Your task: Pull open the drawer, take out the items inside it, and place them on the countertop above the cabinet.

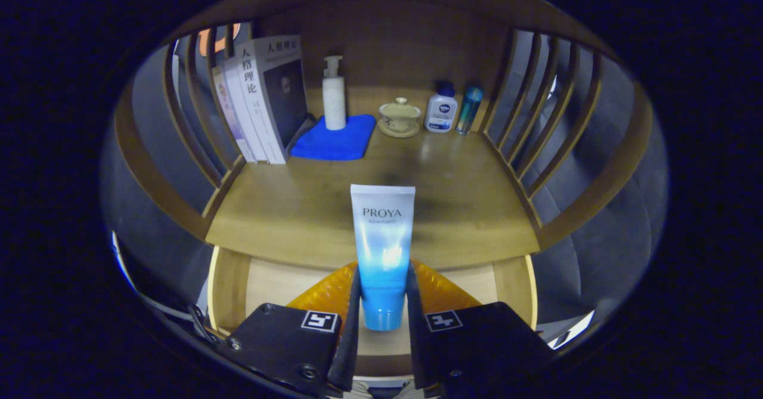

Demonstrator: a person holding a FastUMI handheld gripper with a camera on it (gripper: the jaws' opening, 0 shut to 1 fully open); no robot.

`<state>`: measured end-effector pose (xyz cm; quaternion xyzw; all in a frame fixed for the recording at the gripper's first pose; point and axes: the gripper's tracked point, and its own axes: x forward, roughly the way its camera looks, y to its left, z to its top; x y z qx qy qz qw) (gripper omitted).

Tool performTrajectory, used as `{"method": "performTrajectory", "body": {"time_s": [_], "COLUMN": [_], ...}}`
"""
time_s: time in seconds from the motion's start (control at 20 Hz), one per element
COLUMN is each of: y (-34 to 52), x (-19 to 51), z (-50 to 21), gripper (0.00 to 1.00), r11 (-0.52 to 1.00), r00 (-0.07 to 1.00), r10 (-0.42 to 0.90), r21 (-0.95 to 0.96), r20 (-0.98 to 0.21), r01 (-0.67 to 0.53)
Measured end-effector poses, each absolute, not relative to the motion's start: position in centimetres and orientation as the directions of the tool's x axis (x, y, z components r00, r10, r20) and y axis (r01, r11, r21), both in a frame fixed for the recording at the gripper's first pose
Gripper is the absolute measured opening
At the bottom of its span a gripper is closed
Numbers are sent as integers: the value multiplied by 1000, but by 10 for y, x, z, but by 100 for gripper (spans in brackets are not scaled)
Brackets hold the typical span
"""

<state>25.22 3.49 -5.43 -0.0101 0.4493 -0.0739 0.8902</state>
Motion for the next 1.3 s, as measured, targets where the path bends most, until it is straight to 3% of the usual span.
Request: {"method": "performTrajectory", "body": {"time_s": [0.6, 1.0, 1.3], "y": [29, 25, 24], "x": [320, 343, 347], "z": [-70, -95, -101], "gripper": [40, 40, 52], "r11": [991, 987, 987], "r00": [661, 621, 616], "r10": [-122, -147, -150], "r21": [-60, -78, -80], "r20": [-741, -770, -774], "r01": [117, 138, 140]}}
